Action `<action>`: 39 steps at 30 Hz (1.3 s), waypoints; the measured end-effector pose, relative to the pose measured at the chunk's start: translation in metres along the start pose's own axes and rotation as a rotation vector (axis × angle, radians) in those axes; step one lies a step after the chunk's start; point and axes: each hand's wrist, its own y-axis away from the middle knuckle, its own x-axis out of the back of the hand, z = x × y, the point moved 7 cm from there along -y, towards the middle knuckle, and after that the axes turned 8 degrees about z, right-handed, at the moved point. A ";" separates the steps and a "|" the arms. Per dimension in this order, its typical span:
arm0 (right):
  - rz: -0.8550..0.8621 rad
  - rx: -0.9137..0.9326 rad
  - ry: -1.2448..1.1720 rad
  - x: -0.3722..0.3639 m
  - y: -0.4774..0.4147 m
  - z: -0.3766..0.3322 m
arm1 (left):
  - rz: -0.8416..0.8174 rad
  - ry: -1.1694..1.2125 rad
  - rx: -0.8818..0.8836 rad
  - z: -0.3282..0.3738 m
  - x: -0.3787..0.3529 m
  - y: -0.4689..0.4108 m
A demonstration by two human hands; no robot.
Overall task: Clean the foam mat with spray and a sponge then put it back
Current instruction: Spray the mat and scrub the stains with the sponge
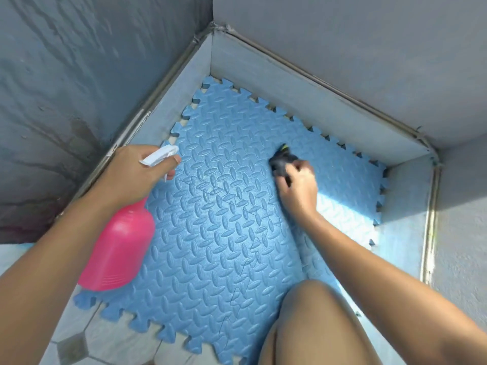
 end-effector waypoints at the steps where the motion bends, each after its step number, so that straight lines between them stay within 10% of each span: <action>1: -0.056 0.135 -0.059 -0.009 0.023 -0.034 | -0.033 0.027 0.041 0.001 -0.004 -0.002; 7: -0.252 0.584 -0.117 -0.026 0.053 -0.066 | -0.318 -0.003 0.002 0.035 -0.052 -0.003; 15: 0.140 -0.532 0.234 0.070 -0.043 0.220 | -0.471 -0.004 -0.020 0.073 -0.109 0.005; 20: 0.147 -0.576 0.260 0.066 -0.041 0.223 | -0.306 -0.026 0.045 0.067 -0.097 0.001; 26: 0.053 -0.114 0.075 0.026 -0.028 0.087 | -0.127 -0.081 0.025 0.061 -0.055 0.006; 34: -0.539 1.262 -0.272 -0.020 0.144 -0.121 | -0.060 -0.192 0.133 0.014 -0.022 0.029; 39: -0.178 0.804 -0.116 -0.031 0.000 -0.088 | -0.032 -0.117 0.153 0.000 -0.001 0.055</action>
